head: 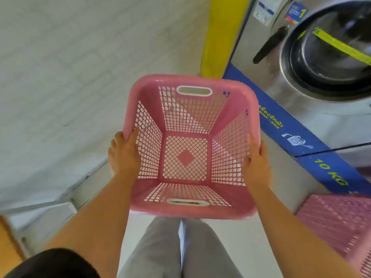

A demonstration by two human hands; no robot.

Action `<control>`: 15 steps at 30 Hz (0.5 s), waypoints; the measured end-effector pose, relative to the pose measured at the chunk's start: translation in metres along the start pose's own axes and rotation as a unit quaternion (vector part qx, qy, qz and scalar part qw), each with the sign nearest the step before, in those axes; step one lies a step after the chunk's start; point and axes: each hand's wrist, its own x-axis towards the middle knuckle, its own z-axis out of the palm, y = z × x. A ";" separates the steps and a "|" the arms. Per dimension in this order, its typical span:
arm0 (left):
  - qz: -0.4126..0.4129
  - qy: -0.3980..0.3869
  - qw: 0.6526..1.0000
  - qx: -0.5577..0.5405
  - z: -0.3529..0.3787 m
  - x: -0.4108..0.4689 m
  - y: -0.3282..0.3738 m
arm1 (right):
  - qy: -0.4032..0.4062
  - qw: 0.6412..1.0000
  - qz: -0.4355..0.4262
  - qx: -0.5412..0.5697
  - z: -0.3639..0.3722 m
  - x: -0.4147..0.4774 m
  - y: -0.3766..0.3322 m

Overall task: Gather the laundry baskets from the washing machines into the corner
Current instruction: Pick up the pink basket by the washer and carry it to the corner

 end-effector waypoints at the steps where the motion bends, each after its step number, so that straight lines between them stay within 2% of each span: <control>1: -0.023 0.002 1.000 -0.005 -0.004 -0.011 -0.014 | -0.006 1.000 -0.018 -0.004 0.004 -0.005 -0.009; 7: -0.150 0.009 0.988 -0.028 -0.011 -0.076 -0.107 | -0.034 0.994 -0.106 -0.013 0.038 -0.046 -0.070; 15: -0.277 0.038 0.958 -0.057 -0.021 -0.168 -0.245 | -0.069 0.969 -0.230 -0.059 0.116 -0.137 -0.148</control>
